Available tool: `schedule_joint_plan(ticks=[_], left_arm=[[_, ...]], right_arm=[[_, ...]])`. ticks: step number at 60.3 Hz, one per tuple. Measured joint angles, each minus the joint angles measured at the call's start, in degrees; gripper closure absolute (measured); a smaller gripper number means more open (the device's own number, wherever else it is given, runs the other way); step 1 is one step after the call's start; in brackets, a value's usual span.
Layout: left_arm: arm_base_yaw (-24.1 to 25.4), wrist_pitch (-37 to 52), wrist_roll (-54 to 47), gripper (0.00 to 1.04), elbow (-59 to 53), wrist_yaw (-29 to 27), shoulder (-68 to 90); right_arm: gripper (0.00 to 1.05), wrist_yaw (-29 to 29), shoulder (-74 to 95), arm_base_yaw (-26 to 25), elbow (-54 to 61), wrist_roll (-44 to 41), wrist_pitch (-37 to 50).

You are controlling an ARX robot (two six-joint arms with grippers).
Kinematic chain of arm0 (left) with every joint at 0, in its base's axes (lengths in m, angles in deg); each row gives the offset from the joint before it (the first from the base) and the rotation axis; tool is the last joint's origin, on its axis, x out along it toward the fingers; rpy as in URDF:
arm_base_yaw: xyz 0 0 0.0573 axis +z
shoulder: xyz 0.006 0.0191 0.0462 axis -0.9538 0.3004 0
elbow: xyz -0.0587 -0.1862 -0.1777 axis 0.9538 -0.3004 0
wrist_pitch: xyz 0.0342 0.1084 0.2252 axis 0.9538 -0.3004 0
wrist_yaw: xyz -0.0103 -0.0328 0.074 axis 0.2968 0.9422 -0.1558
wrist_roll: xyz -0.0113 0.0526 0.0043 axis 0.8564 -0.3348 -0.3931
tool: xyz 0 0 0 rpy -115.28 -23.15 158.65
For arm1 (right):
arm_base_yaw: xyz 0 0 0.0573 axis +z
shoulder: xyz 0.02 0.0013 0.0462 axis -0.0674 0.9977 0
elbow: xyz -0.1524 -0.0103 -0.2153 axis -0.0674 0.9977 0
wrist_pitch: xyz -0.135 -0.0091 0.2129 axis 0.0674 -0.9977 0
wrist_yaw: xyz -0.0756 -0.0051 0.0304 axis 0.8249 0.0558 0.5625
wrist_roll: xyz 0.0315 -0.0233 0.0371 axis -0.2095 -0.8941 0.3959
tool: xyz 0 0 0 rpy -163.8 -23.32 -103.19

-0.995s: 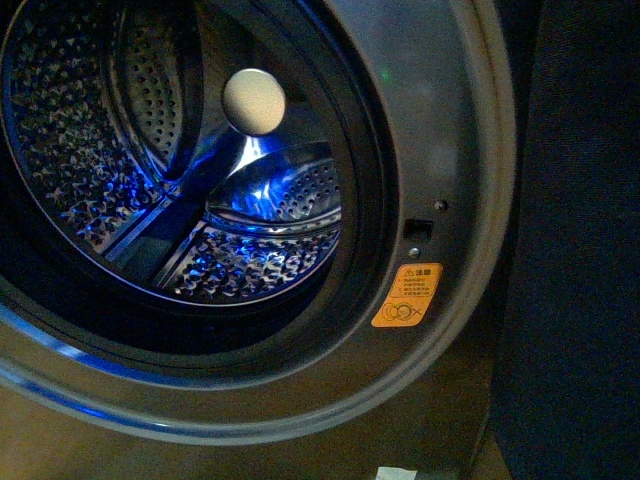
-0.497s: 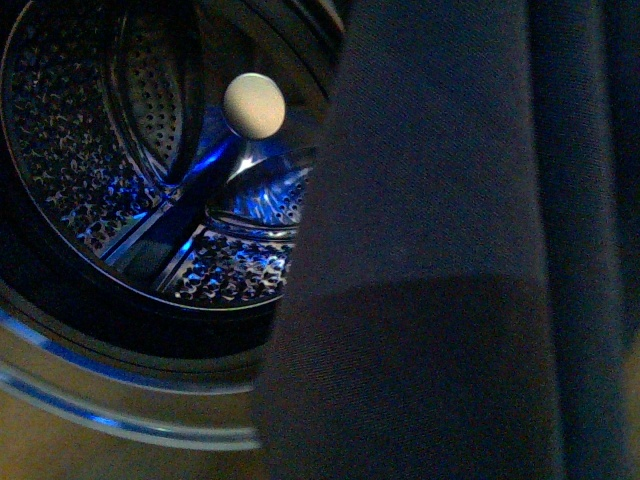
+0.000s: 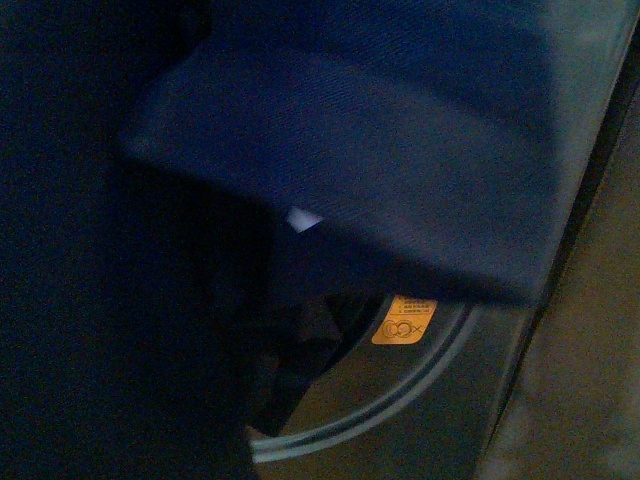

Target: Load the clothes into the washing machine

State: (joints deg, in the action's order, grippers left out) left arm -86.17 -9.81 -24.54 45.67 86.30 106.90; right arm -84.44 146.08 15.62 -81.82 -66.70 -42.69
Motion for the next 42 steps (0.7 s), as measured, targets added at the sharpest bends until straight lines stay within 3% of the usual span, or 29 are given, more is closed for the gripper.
schedule_joint_plan(ticks=[15, 35, 38, 42], left_arm=[[5.6, 4.6, -2.8, 1.00, -6.7, 0.9, 4.5], [8.0, 12.0, -3.2, 1.00, -11.6, 1.0, 10.1], [8.3, 12.6, -3.2, 1.00, -12.2, 0.1, 11.5], [8.9, 13.4, -3.2, 1.00, -13.1, -1.1, 13.1]], right_arm=[[0.07, 0.0, 0.0, 0.0, 0.0, 0.0, 0.0], [0.07, 0.0, 0.0, 0.0, 0.0, 0.0, 0.0], [0.07, 3.9, -0.7, 0.9, 1.4, 0.5, 2.2], [0.07, 16.4, -2.8, 2.4, 6.1, 2.0, 9.4]])
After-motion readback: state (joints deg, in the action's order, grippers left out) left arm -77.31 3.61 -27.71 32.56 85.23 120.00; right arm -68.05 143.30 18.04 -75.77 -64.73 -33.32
